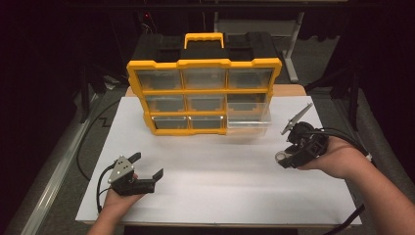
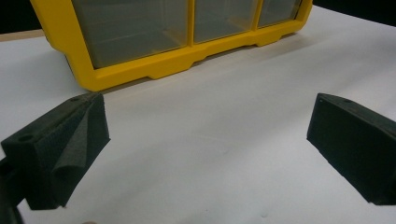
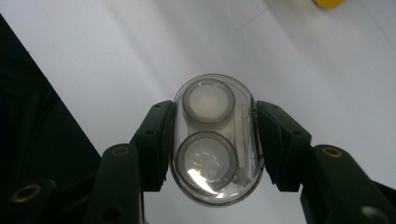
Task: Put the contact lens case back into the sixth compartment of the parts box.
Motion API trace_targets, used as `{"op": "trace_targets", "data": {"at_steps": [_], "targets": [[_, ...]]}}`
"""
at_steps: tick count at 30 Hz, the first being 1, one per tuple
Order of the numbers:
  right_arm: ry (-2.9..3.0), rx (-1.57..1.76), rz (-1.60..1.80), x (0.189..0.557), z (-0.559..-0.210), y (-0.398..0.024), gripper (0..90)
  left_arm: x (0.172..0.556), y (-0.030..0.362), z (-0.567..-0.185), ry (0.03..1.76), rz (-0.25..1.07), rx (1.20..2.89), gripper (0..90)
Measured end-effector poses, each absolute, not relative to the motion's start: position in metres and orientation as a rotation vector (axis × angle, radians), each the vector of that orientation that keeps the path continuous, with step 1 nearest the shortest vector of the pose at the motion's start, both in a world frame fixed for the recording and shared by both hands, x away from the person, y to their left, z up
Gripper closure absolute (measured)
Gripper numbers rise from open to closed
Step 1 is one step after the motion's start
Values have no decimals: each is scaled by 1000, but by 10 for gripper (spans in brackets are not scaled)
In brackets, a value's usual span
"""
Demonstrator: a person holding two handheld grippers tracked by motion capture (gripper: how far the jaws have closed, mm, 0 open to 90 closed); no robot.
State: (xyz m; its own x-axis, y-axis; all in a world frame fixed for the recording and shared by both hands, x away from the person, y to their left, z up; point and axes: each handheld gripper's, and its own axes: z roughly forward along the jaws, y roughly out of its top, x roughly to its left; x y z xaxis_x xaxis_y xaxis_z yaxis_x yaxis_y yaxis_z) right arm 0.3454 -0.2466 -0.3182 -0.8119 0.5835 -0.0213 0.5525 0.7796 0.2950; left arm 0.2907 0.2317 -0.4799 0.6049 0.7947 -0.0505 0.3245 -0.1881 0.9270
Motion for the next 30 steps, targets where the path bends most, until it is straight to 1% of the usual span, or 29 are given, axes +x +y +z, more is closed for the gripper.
{"op": "trace_targets", "data": {"at_steps": [30], "targets": [[2826, 874, 447, 360, -254, -235, 498, 290, 231, -480, 901, 540, 1790, 3]]}}
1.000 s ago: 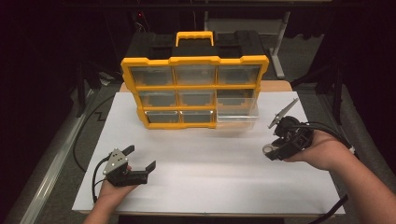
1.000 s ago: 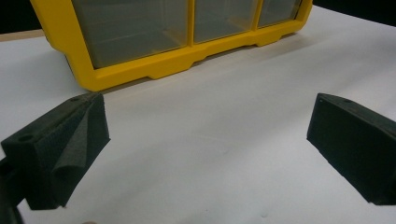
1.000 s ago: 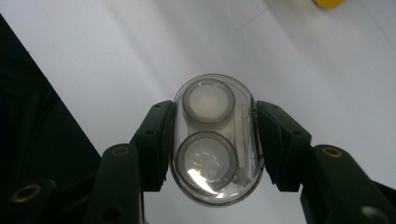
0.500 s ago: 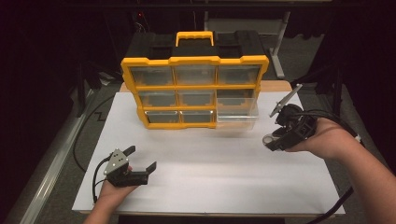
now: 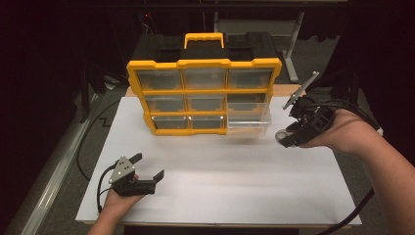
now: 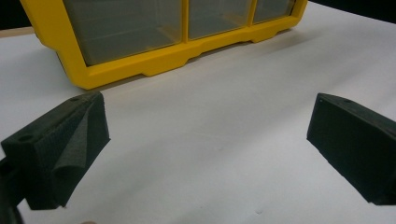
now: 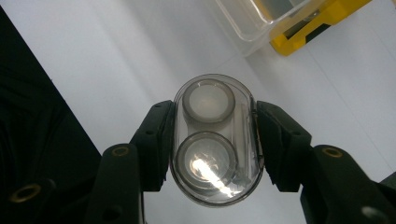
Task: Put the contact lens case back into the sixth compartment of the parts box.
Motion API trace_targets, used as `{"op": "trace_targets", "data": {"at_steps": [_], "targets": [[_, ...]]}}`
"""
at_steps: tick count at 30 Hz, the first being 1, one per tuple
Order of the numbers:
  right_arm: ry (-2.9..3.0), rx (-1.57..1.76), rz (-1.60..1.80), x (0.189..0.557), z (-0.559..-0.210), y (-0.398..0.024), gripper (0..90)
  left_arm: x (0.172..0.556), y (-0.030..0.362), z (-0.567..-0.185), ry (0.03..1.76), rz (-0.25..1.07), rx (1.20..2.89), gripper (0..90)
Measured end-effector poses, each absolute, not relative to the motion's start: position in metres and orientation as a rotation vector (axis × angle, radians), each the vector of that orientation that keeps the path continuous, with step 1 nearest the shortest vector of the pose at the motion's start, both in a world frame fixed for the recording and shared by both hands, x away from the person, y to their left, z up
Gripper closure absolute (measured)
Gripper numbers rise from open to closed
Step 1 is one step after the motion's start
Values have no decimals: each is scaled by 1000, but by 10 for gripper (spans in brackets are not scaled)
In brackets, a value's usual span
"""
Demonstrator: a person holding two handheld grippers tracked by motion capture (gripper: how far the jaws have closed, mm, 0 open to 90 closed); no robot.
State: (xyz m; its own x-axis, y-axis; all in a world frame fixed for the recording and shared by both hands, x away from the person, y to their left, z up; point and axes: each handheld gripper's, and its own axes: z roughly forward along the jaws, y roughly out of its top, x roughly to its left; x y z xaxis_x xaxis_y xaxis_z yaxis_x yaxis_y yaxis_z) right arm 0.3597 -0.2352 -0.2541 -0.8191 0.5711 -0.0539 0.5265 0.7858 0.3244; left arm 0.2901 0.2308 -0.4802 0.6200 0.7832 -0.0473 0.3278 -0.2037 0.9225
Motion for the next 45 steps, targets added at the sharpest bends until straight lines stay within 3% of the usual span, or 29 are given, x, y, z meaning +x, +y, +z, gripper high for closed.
{"op": "trace_targets", "data": {"at_steps": [45], "targets": [[2849, 788, 465, 415, -234, -179, 498, 290, 232, -480, 893, 525, 1779, 3]]}}
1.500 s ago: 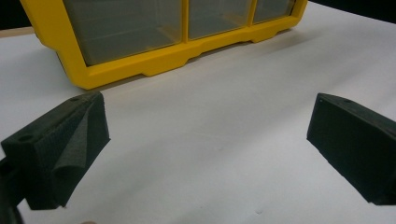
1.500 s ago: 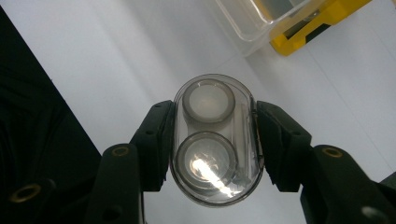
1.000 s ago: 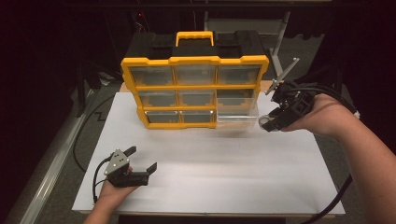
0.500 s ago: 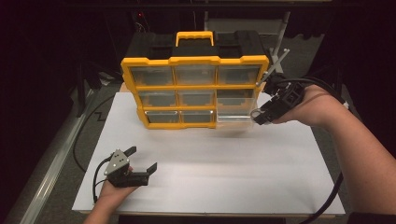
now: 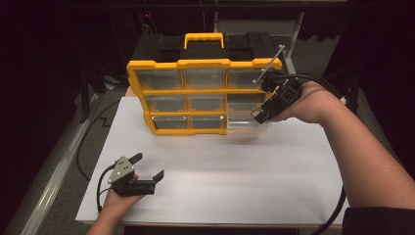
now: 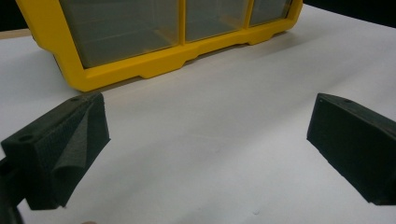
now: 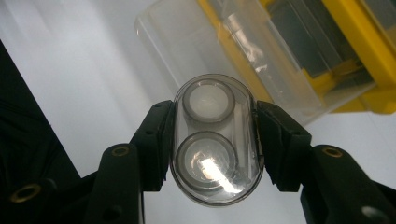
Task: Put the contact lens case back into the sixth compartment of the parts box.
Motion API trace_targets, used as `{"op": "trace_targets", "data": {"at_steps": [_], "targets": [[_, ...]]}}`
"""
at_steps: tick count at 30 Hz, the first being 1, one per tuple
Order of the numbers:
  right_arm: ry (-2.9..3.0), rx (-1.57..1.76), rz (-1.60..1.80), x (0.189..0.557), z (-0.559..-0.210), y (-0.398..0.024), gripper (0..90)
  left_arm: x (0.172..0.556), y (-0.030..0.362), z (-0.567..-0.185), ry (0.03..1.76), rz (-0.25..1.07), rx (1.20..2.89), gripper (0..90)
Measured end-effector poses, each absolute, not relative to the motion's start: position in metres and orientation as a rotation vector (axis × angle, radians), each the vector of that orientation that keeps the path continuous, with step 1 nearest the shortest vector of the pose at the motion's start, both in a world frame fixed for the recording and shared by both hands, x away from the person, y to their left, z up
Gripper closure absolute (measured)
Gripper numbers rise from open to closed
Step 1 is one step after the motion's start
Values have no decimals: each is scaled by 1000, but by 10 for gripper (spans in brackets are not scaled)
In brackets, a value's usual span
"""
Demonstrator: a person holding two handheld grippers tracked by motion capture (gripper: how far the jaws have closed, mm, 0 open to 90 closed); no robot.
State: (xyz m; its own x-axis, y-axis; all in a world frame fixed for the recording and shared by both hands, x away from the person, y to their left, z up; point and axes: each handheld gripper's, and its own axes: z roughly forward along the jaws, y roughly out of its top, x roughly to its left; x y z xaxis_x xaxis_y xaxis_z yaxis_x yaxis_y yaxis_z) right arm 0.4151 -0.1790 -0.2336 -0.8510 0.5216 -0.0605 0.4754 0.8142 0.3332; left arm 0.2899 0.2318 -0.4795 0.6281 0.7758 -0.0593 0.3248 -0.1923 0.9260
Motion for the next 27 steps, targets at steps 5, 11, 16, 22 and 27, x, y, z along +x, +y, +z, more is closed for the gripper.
{"op": "trace_targets", "data": {"at_steps": [5, 11, 16, 22, 27], "targets": [[2848, 775, 470, 422, -234, -171, 498, 290, 232, -479, 893, 524, 1779, 3], [2842, 779, 461, 430, -237, -163, 498, 290, 232, -479, 894, 519, 1769, 3], [2836, 772, 479, 436, -238, -159, 497, 290, 234, -478, 899, 509, 1753, 3], [2822, 762, 487, 441, -237, -155, 497, 290, 233, -479, 898, 510, 1759, 3], [2816, 757, 475, 445, -240, -156, 497, 290, 233, -479, 896, 518, 1769, 3]]}}
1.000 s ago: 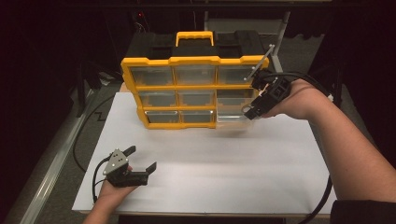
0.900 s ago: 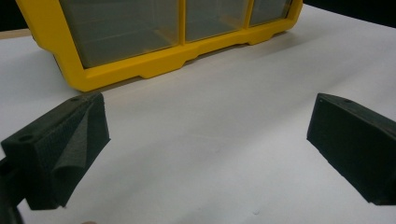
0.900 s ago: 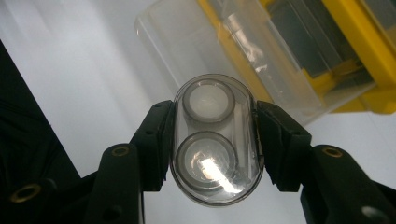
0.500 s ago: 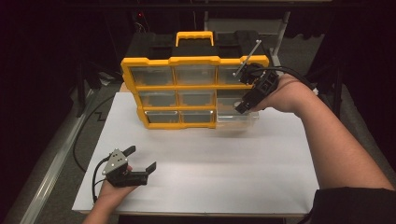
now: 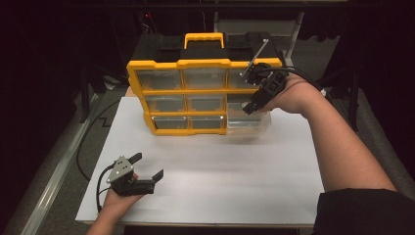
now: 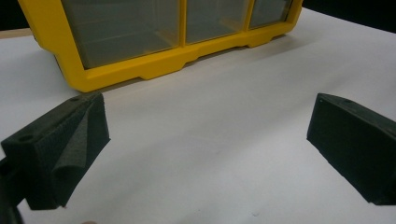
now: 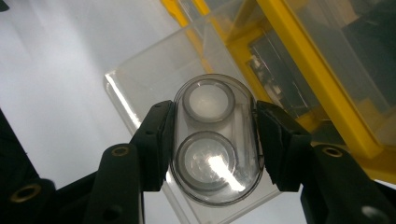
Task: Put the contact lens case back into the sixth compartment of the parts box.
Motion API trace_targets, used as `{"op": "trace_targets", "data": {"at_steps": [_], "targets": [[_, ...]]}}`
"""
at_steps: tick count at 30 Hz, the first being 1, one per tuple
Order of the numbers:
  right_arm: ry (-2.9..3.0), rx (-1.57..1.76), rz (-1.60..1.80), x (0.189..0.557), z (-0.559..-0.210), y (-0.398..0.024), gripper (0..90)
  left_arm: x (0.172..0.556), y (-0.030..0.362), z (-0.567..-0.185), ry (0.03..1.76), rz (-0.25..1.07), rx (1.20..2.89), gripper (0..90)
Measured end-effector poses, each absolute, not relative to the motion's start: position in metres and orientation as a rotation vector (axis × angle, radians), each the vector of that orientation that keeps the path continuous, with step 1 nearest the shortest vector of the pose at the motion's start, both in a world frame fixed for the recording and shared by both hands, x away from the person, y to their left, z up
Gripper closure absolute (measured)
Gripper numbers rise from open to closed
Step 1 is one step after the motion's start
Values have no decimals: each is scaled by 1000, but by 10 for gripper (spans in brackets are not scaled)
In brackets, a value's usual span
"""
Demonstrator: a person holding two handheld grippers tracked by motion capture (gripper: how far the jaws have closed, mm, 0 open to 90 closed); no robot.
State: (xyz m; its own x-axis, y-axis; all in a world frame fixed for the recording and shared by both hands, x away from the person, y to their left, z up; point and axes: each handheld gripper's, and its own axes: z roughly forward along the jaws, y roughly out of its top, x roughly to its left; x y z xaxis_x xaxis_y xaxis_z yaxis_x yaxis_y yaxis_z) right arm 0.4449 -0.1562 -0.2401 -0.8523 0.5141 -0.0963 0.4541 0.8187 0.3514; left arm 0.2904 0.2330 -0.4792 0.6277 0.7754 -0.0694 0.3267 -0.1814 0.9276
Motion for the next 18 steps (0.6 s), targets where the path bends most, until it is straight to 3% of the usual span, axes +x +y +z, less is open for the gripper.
{"op": "trace_targets", "data": {"at_steps": [18], "targets": [[2839, 770, 453, 452, -270, -152, 497, 291, 231, -480, 888, 525, 1780, 3]]}}
